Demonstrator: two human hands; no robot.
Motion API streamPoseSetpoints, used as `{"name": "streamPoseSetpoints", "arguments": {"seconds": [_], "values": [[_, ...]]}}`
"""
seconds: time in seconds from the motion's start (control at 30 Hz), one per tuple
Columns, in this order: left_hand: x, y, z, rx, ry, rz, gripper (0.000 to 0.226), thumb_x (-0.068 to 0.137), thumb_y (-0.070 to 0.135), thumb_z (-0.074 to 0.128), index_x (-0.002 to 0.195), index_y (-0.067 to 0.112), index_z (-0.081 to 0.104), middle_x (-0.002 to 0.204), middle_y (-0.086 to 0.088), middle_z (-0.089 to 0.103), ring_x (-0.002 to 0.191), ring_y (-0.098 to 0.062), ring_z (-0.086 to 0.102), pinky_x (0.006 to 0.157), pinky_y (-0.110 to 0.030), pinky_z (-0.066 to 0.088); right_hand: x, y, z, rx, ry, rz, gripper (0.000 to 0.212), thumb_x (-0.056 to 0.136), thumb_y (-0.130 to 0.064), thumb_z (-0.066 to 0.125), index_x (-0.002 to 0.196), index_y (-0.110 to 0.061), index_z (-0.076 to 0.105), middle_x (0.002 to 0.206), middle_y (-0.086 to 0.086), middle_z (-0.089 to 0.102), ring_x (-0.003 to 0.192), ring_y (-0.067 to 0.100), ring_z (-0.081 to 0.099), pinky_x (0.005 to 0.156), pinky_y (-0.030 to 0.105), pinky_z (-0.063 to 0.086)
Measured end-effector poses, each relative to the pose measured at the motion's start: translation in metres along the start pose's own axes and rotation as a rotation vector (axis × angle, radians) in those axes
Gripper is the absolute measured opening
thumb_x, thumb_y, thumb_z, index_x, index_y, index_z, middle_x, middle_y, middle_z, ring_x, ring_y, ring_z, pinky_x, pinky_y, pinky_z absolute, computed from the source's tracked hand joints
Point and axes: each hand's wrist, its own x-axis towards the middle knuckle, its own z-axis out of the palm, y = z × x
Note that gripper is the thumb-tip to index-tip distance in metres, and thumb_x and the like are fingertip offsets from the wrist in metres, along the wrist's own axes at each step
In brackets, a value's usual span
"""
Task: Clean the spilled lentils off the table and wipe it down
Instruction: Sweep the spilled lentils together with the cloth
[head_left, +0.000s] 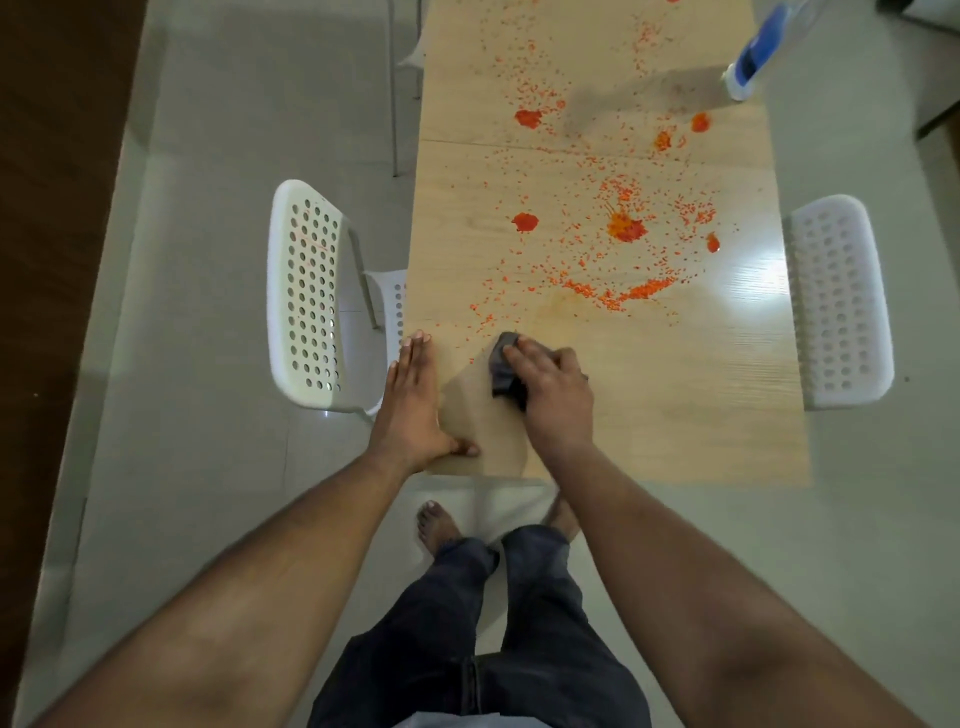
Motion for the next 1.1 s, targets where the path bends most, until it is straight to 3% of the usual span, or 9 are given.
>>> {"name": "streamPoseSetpoints", "arguments": {"seconds": [0.1, 0.2, 0.33, 0.47, 0.6, 0.7, 0.83, 0.93, 1.1], "values": [[0.002, -0.004, -0.005, 0.001, 0.016, 0.001, 0.176, 0.047, 0.065, 0.098, 0.163, 0.012, -0.024, 0.174, -0.003, -0.021, 0.159, -0.016, -0.022, 0.132, -0.038, -0.004, 0.029, 0.002, -0.011, 0.055, 0.015, 0.155, 0.060, 0.096, -0.004, 0.057, 0.150, -0.030, 0.058, 0.152, -0.009, 0.057, 0.117, 0.031, 0.048, 0.081, 0.042, 0.056], [0.004, -0.007, -0.012, -0.033, 0.000, 0.002, 0.174, 0.049, 0.061, 0.099, 0.163, 0.014, -0.024, 0.174, 0.000, -0.022, 0.159, -0.015, -0.022, 0.131, -0.035, -0.001, 0.020, -0.003, -0.019, 0.131, 0.074, 0.197, 0.065, 0.094, -0.001, 0.062, 0.152, -0.029, 0.056, 0.154, -0.010, 0.056, 0.116, 0.027, 0.047, 0.079, 0.038, 0.055], [0.010, -0.014, -0.020, -0.042, -0.025, 0.017, 0.167, 0.058, 0.054, 0.099, 0.163, 0.016, -0.025, 0.174, 0.003, -0.023, 0.158, -0.013, -0.023, 0.130, -0.034, 0.004, -0.029, -0.021, -0.003, 0.184, 0.076, 0.024, 0.066, 0.088, -0.009, 0.073, 0.150, -0.027, 0.057, 0.152, -0.006, 0.058, 0.113, 0.027, 0.051, 0.077, 0.036, 0.054], [0.020, -0.019, -0.025, -0.033, -0.033, 0.070, 0.147, 0.074, 0.028, 0.091, 0.163, 0.021, -0.026, 0.174, 0.007, -0.023, 0.157, -0.008, -0.023, 0.131, -0.041, 0.019, -0.053, -0.042, 0.022, 0.019, -0.059, -0.155, 0.072, 0.081, -0.007, 0.076, 0.148, -0.027, 0.059, 0.154, -0.003, 0.056, 0.111, 0.032, 0.050, 0.077, 0.045, 0.057], [0.031, -0.021, -0.030, -0.028, -0.047, 0.084, 0.156, 0.068, 0.037, 0.097, 0.163, 0.023, -0.026, 0.173, 0.009, -0.024, 0.157, -0.008, -0.022, 0.131, -0.038, 0.018, -0.018, -0.051, 0.020, -0.023, -0.063, -0.114, 0.063, 0.084, -0.008, 0.067, 0.145, -0.023, 0.062, 0.151, 0.001, 0.060, 0.113, 0.040, 0.056, 0.076, 0.048, 0.058], [0.040, -0.018, -0.033, -0.047, -0.051, 0.064, 0.169, 0.054, 0.054, 0.101, 0.164, 0.024, -0.023, 0.174, 0.009, -0.023, 0.159, -0.010, -0.018, 0.130, -0.034, 0.014, 0.030, -0.043, 0.011, -0.015, -0.018, -0.004, 0.062, 0.083, -0.004, 0.073, 0.143, -0.021, 0.064, 0.147, 0.003, 0.063, 0.112, 0.044, 0.058, 0.076, 0.047, 0.057], [0.049, -0.013, -0.040, -0.035, -0.058, 0.056, 0.170, 0.053, 0.052, 0.102, 0.164, 0.023, -0.025, 0.170, 0.013, -0.027, 0.160, -0.010, -0.018, 0.131, -0.036, 0.013, 0.083, -0.023, -0.004, 0.033, -0.028, 0.213, 0.059, 0.101, -0.008, 0.053, 0.155, -0.031, 0.050, 0.159, -0.009, 0.050, 0.126, 0.035, 0.045, 0.088, 0.042, 0.052], [0.061, -0.010, -0.050, -0.017, -0.070, 0.056, 0.171, 0.053, 0.052, 0.102, 0.163, 0.024, -0.025, 0.172, 0.010, -0.023, 0.160, -0.009, -0.016, 0.132, -0.036, 0.012, 0.088, -0.014, -0.009, 0.146, 0.037, 0.351, 0.063, 0.101, -0.007, 0.054, 0.157, -0.034, 0.048, 0.159, -0.013, 0.049, 0.123, 0.030, 0.043, 0.088, 0.041, 0.054], [0.074, -0.013, -0.066, -0.002, -0.101, 0.061, 0.173, 0.050, 0.058, 0.101, 0.163, 0.026, -0.026, 0.173, 0.011, -0.021, 0.160, -0.008, -0.014, 0.130, -0.032, 0.012, 0.041, -0.037, -0.001, 0.254, 0.113, 0.136, 0.067, 0.090, -0.013, 0.073, 0.152, -0.028, 0.055, 0.152, -0.007, 0.058, 0.109, 0.029, 0.052, 0.070, 0.038, 0.057]]}}
